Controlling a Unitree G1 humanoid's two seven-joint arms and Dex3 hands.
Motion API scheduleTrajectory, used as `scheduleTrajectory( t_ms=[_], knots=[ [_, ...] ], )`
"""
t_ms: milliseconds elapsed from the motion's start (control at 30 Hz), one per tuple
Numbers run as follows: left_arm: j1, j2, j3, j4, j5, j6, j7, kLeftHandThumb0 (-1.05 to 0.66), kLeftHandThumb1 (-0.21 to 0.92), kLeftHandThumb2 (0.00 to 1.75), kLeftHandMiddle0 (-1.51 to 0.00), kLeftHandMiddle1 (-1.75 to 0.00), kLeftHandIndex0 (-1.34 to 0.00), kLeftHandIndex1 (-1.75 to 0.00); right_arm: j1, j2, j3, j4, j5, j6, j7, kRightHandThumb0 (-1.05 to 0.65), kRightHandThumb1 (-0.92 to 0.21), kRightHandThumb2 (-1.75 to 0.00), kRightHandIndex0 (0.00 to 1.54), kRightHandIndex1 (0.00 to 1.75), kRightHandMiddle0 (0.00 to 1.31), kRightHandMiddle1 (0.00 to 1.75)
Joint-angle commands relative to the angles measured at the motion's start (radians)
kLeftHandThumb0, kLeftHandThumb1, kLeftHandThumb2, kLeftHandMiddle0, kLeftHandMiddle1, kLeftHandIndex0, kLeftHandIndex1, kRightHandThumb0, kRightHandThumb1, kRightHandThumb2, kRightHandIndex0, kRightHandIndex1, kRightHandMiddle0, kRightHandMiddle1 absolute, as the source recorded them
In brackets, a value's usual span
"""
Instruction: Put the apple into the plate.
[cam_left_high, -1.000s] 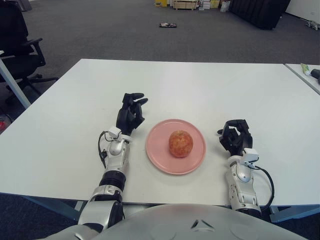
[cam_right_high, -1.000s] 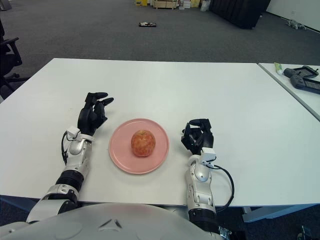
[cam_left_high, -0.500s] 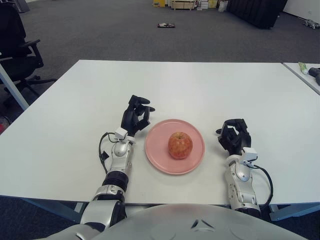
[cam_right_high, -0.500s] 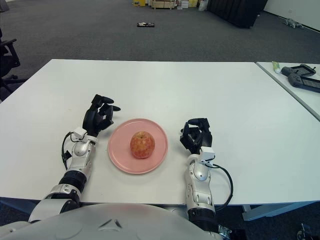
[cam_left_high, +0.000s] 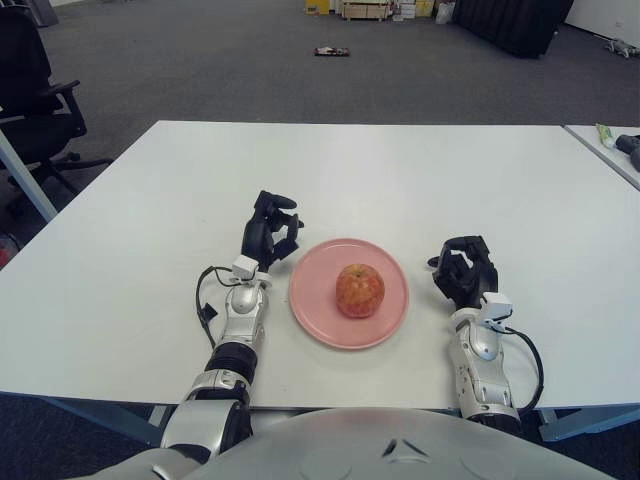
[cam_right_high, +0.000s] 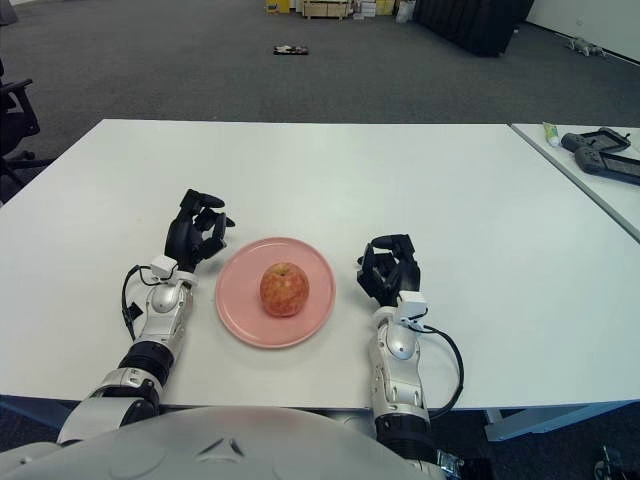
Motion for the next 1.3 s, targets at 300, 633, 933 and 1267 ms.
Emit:
scheduleTrajectory(
  t_ms=[300, 633, 933, 1267],
  knots=[
    [0.085, 0.028, -0.036, 0.028, 0.143, 0.163, 0.217, -0.37, 0.75, 0.78, -0.53, -1.48, -0.30, -1.75, -0.023, 0.025, -0.008, 0.029, 0.017, 0.013, 0.008, -0.38, -0.70, -0.83, 0.54, 1.52, 0.33, 1.75],
    [0.107, 0.022, -0.047, 0.004, 0.135, 0.210, 0.258, -0.37, 0.75, 0.76, -0.53, -1.46, -0.29, -1.75, -0.021, 0.021, -0.009, 0.031, 0.015, 0.013, 0.011, -0.38, -0.69, -0.85, 0.55, 1.52, 0.33, 1.75],
    [0.115, 0.025, -0.049, -0.016, 0.113, 0.247, 0.246, -0.38, 0.71, 0.83, -0.57, -1.53, -0.32, -1.75, -0.022, 0.029, -0.011, 0.023, 0.014, 0.023, -0.002, -0.38, -0.69, -0.85, 0.54, 1.52, 0.33, 1.75],
    [0.152, 0.044, -0.072, -0.127, 0.091, 0.420, 0.168, -0.39, 0.66, 0.89, -0.64, -1.58, -0.36, -1.75, -0.028, 0.021, -0.008, 0.023, 0.011, 0.040, -0.003, -0.38, -0.69, -0.84, 0.53, 1.53, 0.33, 1.75]
  ],
)
